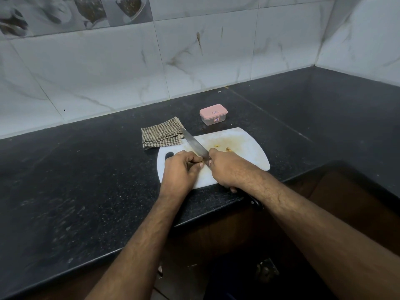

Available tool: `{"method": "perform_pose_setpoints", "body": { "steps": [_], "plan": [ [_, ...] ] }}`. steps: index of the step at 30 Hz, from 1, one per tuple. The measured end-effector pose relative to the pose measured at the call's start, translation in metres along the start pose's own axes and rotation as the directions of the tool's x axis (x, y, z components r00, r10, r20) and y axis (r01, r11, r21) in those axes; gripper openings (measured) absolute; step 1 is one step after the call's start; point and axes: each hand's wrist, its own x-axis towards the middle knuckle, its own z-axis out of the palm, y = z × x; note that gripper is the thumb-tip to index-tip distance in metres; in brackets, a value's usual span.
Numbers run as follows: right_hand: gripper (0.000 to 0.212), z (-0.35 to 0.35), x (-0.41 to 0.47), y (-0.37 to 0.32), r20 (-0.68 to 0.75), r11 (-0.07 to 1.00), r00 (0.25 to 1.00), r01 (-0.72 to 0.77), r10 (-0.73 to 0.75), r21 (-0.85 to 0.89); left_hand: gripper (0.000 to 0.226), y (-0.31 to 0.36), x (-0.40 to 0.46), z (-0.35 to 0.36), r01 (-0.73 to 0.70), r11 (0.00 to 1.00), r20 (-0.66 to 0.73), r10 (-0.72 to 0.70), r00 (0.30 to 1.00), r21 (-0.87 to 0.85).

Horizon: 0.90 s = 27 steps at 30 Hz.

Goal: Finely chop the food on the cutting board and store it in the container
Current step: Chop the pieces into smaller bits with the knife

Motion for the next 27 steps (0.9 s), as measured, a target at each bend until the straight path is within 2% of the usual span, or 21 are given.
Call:
{"method": "perform_pose_setpoints", "body": {
  "steps": [8,13,27],
  "plan": [
    [0.03,-0.002,0.003,-0.003,0.028,0.997,0.999,0.021,-0.02,-0.069,0.005,0.001,0.0,0.0,0.017,1.0,0.001,-0.017,1.0,-0.019],
    [0.033,-0.005,0.0,-0.008,0.018,0.993,1.0,0.026,-0.024,-0.119,0.006,0.002,-0.001,-0.001,0.026,1.0,0.003,-0.026,1.0,-0.008],
    [0.043,-0.012,-0.001,-0.009,0.113,0.982,0.993,0.038,-0.017,-0.185,0.007,0.002,-0.001,-0.002,0.02,0.999,-0.006,-0.02,1.0,-0.043]
  ]
}}
